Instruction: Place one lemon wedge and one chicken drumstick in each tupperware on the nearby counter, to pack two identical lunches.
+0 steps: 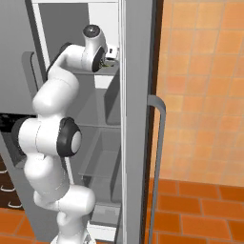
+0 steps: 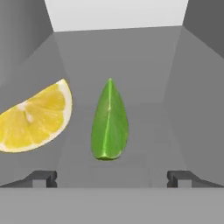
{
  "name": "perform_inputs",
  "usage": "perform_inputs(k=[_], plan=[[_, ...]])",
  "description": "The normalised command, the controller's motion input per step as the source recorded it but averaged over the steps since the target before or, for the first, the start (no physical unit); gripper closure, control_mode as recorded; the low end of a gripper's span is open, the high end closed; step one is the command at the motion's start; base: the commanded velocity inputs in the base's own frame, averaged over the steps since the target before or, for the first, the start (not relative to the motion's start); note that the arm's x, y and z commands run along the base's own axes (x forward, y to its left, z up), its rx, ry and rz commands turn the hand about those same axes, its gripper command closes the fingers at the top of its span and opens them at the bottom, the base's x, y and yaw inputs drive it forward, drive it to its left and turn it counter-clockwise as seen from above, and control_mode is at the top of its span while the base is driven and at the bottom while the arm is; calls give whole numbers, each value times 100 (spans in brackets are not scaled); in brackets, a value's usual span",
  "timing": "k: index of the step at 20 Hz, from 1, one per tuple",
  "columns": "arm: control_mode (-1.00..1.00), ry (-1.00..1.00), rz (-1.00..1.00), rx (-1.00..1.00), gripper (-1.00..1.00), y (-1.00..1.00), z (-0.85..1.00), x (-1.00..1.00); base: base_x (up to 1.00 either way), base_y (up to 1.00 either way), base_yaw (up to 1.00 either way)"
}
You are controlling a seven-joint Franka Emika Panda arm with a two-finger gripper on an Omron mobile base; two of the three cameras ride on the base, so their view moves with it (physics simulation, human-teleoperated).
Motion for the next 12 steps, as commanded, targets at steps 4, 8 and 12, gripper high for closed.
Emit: perform_inputs(k=[4, 8, 12], plan=[[-100, 0, 1, 0, -100, 0, -15, 94, 0, 0, 0], [-100, 0, 1, 0, -100, 0, -12, 88, 0, 0, 0], [-100, 0, 0, 0, 100, 0, -21, 36, 0, 0, 0]])
